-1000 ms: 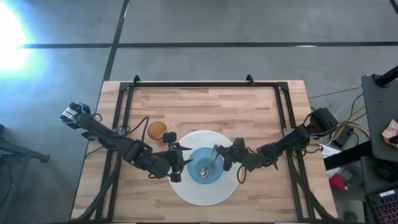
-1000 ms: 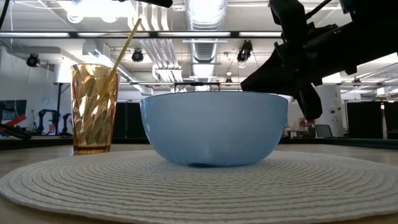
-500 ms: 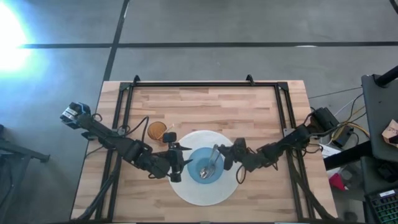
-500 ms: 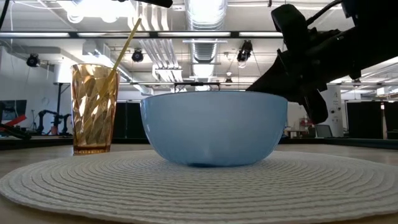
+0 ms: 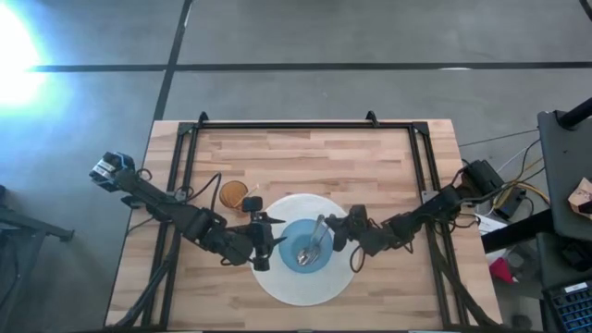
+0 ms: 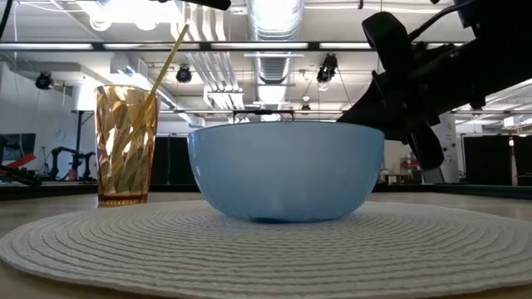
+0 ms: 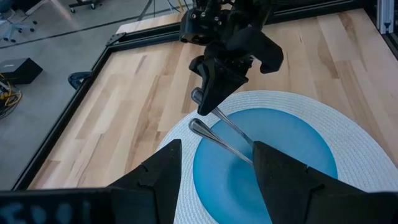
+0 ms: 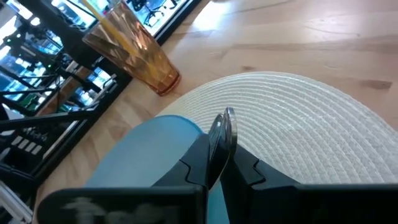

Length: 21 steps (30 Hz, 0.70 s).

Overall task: Pick & Place Utensil
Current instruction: Put the fork into the blue bowl

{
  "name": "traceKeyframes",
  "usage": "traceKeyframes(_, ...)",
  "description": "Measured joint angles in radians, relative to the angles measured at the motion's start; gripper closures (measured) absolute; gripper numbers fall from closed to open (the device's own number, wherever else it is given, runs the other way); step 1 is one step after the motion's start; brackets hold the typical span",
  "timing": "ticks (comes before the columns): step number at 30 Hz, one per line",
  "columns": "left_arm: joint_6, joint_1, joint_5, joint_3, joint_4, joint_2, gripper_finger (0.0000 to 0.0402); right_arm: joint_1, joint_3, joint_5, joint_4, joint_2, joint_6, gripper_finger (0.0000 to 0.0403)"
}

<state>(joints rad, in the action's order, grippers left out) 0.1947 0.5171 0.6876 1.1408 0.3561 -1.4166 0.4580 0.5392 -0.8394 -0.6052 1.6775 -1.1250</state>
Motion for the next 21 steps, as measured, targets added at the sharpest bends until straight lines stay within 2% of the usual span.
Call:
traceKeyframes(11, 0.0, 0.0, 0.0, 0.0, 0.0, 0.0, 0.0211, 0.0, 0.0, -0.002, 0.024, 0.0, -0.027, 0.0378)
traceKeyframes(21, 0.0, 0.0, 0.0, 0.0, 0.0, 0.0, 0.0211, 0.0, -0.003, 0.003, 0.033, 0.002, -0.002, 0.0314)
